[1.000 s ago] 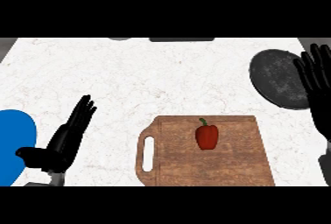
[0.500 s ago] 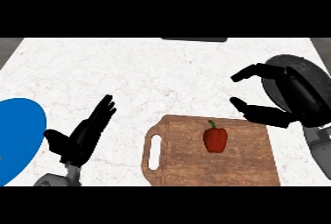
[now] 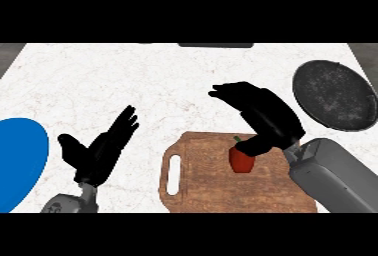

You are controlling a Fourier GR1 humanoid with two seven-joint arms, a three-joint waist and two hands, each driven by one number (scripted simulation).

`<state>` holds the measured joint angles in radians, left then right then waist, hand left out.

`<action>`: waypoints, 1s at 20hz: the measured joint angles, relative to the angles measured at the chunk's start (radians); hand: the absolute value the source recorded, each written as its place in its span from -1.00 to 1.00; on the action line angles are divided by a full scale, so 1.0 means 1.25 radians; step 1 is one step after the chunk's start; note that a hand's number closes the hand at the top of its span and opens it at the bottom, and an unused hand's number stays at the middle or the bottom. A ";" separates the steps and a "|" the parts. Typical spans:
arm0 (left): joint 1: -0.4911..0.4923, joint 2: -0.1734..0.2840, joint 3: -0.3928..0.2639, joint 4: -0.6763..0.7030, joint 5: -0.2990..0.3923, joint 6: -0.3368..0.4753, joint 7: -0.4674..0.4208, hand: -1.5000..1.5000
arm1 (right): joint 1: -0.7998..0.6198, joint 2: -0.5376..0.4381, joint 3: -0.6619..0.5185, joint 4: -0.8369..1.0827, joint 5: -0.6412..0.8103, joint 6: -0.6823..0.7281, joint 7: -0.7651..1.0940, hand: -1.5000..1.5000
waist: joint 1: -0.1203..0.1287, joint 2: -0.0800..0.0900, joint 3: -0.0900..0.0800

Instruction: Pick the bell pepper from the cutting board and place it in the pan

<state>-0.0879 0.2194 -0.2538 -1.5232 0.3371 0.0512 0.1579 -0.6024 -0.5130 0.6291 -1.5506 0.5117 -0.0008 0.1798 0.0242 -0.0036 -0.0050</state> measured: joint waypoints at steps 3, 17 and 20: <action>0.000 -0.004 -0.002 0.002 0.001 0.001 0.005 0.00 | -0.044 -0.012 0.079 0.018 0.062 0.120 0.108 -1.00 | 0.001 -0.004 -0.002; -0.009 -0.005 0.013 0.000 0.007 0.004 0.026 0.00 | -0.163 0.260 0.244 0.174 0.089 0.650 0.559 -1.00 | -0.011 -0.004 0.000; -0.008 -0.003 0.020 0.005 0.005 0.001 0.019 0.00 | -0.145 0.323 0.241 0.208 0.093 0.673 0.598 -1.00 | -0.017 -0.003 0.001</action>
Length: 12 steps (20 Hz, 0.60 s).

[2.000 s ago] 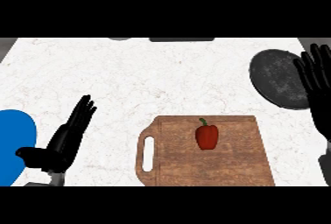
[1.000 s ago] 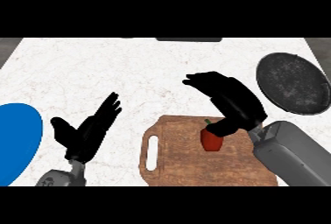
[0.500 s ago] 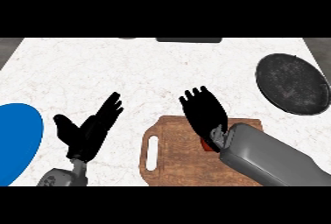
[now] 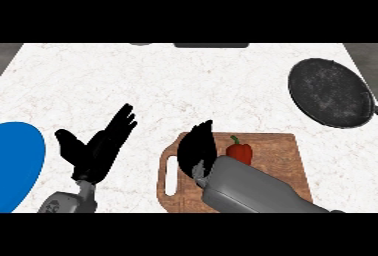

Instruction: Pick the bell pepper from the cutting board and place it in the pan

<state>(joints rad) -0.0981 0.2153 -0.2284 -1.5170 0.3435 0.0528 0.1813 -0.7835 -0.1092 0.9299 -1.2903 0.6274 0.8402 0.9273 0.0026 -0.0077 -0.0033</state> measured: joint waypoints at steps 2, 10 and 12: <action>-0.003 -0.003 0.002 0.002 -0.002 0.002 0.001 0.00 | 0.009 0.025 -0.005 0.014 0.001 0.006 0.018 -1.00 | -0.001 0.001 0.001; 0.007 -0.003 0.009 -0.026 -0.006 0.007 0.021 0.00 | 0.052 0.051 0.005 0.035 0.077 0.022 0.055 -1.00 | -0.003 0.002 0.002; 0.014 0.001 0.013 -0.026 -0.006 -0.001 0.016 0.00 | 0.059 0.054 0.017 0.040 0.108 0.029 0.058 -1.00 | -0.003 0.002 0.002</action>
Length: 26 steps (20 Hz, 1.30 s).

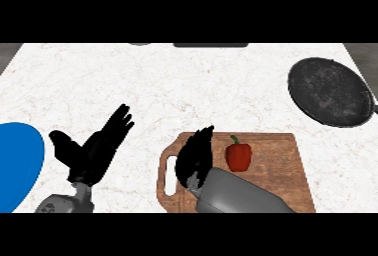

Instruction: Pick the bell pepper from the cutting board and place it in the pan

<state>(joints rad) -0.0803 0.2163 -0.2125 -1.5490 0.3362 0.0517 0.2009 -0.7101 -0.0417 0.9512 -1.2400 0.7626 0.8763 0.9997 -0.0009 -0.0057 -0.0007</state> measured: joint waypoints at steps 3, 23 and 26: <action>0.000 -0.009 -0.006 -0.011 -0.007 0.008 0.006 0.00 | -0.012 -0.004 -0.009 0.006 0.039 0.022 -0.006 -1.00 | -0.001 0.000 0.000; 0.008 -0.038 0.018 0.001 -0.042 -0.029 0.001 0.00 | 0.031 -0.086 -0.022 -0.019 0.270 0.065 -0.135 1.00 | 0.006 0.003 0.000; 0.006 -0.036 0.031 0.000 -0.034 -0.043 0.008 0.00 | 0.017 -0.107 0.003 -0.006 0.303 0.035 -0.188 1.00 | 0.007 0.003 0.000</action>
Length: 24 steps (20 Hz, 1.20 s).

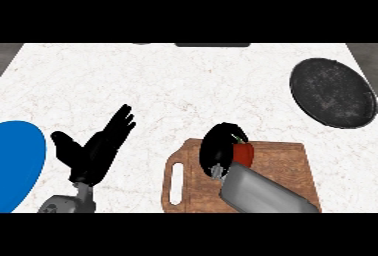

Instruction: Pick the bell pepper from the cutting board and place it in the pan

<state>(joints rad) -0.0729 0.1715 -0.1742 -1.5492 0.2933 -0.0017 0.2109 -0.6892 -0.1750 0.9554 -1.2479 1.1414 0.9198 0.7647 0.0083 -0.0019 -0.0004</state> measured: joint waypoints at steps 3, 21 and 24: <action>-0.001 0.000 0.010 0.000 -0.003 -0.006 0.003 0.00 | -0.009 -0.027 0.008 0.001 0.031 -0.023 -0.052 1.00 | -0.001 0.000 0.000; 0.046 -0.001 0.038 -0.007 -0.005 0.007 -0.019 0.00 | 0.378 -0.198 -0.331 -0.592 -0.152 -0.617 -0.198 1.00 | -0.065 -0.009 0.003; 0.046 -0.001 0.035 -0.018 -0.007 0.007 -0.015 0.00 | 0.457 -0.202 -0.407 -0.686 -0.234 -0.673 -0.224 1.00 | -0.057 -0.007 0.003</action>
<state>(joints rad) -0.0156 0.1696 -0.1306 -1.5720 0.2848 0.0067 0.1918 -0.1184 -0.4273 0.4470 -2.1050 0.8490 0.0789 0.4845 -0.0628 -0.0108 0.0036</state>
